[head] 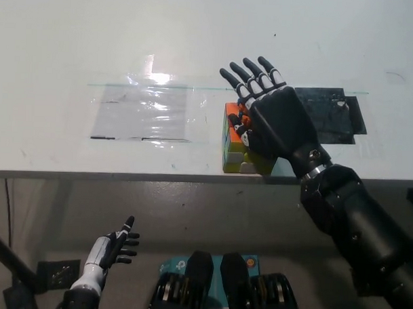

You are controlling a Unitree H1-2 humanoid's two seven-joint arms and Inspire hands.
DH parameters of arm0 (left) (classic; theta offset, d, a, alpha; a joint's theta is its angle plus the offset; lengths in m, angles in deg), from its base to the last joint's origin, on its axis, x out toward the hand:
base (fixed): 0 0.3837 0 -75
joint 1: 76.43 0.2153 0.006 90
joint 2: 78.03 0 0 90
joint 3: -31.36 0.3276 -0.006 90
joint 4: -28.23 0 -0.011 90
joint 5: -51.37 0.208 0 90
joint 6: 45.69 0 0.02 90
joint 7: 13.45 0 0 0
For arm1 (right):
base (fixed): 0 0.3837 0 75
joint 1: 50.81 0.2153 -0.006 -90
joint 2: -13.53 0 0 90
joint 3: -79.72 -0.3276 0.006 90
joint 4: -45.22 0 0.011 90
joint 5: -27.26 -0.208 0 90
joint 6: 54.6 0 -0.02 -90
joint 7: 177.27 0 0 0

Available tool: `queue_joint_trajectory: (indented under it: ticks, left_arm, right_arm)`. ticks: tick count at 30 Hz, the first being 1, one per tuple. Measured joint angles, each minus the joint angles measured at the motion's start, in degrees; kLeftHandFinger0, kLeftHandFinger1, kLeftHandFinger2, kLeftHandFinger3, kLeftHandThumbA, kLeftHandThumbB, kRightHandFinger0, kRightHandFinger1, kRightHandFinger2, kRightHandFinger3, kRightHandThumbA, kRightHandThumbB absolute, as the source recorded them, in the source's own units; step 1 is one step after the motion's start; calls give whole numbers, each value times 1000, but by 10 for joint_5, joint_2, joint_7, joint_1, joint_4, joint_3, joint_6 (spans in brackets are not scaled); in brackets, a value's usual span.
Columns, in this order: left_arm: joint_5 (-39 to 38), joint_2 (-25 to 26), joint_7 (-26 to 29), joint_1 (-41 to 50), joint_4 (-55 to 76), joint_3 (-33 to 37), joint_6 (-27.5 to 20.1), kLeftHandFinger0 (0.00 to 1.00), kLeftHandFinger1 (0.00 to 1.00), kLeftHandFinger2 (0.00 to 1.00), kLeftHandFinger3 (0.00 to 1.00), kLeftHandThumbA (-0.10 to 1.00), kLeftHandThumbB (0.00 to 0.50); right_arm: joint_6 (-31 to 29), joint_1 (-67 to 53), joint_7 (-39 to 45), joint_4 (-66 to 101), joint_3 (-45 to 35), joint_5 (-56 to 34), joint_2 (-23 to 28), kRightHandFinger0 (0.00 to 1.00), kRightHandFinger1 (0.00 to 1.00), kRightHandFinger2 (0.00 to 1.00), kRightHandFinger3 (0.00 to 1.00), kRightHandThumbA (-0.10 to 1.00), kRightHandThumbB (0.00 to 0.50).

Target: The robot uses its right hand to pick up the small cube kept on the middle on the desk and place it on the bigger cube kept next to it

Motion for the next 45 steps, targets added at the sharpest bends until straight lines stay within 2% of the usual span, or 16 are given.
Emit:
queue_joint_trajectory:
  ticks: [1,3,4,7,12,13,16,24,25,26,27,33,36,37,40,45]
  left_arm:
    - [0,0,0,0,0,0,0,748,683,733,692,902,80]
    - [0,0,0,0,0,-1,0,736,671,733,697,888,96]
    - [0,-1,0,0,0,-2,0,742,677,736,708,887,85]
    - [-1,-3,0,1,0,-5,0,680,623,669,633,859,89]
    - [-1,-6,0,4,-2,-5,0,807,722,757,715,891,77]
    - [-1,-6,0,5,-3,-5,0,748,678,749,701,886,74]
    - [-1,-7,0,8,-3,-5,0,768,687,740,706,892,69]
    - [1,-8,1,13,-10,-3,-4,778,708,721,664,895,51]
    - [0,-8,0,14,-11,-4,-5,697,646,674,638,879,48]
    - [-1,-8,0,15,-11,-4,-7,735,676,700,694,888,57]
    - [-1,-8,0,16,-11,-5,-8,699,642,668,662,847,77]
    - [-2,-10,0,28,-1,-7,-5,750,680,719,715,871,56]
    - [-2,-10,0,31,-1,-7,-5,723,671,722,739,884,72]
    - [-2,-10,0,32,-1,-7,-5,682,631,670,651,853,85]
    - [-3,-11,0,32,0,-8,-6,688,647,686,667,851,69]
    - [-3,-12,0,33,1,-8,-4,707,657,697,670,873,66]
  right_arm:
    - [1,-1,0,2,0,0,0,1000,1000,1000,1000,440,216]
    - [2,-4,2,8,-1,1,1,1000,1000,1000,1000,648,301]
    - [3,-7,5,17,-1,1,1,1000,1000,1000,1000,697,309]
    - [5,-29,30,68,-8,-5,3,1000,1000,1000,1000,729,345]
    - [10,-52,77,140,-19,-13,4,1000,1000,1000,1000,842,403]
    - [12,-54,87,156,-21,-15,5,1000,1000,1000,1000,880,420]
    - [19,-56,119,204,-30,-20,5,1000,1000,1000,1000,974,481]
    - [35,-62,193,301,-44,-40,-2,1000,1000,1000,1000,943,475]
    - [37,-64,199,307,-44,-41,-3,1000,1000,1000,1000,925,470]
    - [37,-66,204,311,-44,-42,-4,1000,1000,1000,1000,915,466]
    - [38,-68,210,315,-44,-43,-5,1000,1000,1000,1000,912,466]
    - [39,-85,235,351,-48,-51,-7,1000,1000,1000,1000,961,463]
    - [40,-100,246,383,-55,-56,-7,1000,1000,1000,1000,935,447]
    - [40,-107,249,399,-59,-57,-7,1000,1000,1000,1000,909,432]
    - [42,-133,258,440,-76,-63,-5,1000,1000,1000,1000,863,363]
    - [42,-223,264,516,-102,-73,0,1000,1000,1000,1000,787,352]
